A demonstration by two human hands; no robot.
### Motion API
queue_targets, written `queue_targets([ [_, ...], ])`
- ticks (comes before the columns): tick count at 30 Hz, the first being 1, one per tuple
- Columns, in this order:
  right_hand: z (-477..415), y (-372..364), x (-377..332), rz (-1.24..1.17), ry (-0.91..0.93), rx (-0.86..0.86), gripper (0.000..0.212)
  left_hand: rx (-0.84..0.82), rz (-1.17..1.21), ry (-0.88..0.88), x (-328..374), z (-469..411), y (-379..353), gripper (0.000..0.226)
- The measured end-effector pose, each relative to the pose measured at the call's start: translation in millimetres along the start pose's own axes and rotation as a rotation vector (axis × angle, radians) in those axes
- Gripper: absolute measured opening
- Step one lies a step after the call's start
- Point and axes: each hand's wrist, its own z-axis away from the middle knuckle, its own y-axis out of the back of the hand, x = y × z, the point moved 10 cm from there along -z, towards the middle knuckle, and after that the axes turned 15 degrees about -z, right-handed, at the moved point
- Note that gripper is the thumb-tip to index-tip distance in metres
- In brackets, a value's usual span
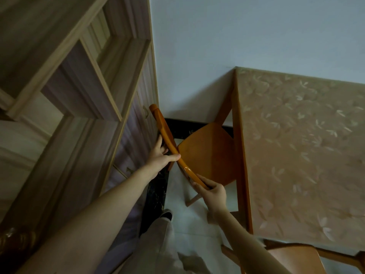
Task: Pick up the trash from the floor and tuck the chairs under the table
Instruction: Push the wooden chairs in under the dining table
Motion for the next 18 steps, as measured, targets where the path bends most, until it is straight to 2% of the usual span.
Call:
queue_targets([
  [5, -9, -21, -4, -0.031, -0.028, 0.026, 0.035, -0.024, -0.052, 0.005, 14, -17, 17, 0.117],
  [18, -40, -46, -24, -0.072, 0.007, 0.128, 0.036, -0.122, -0.179, -0.04, 39, -73, 37, 0.119],
])
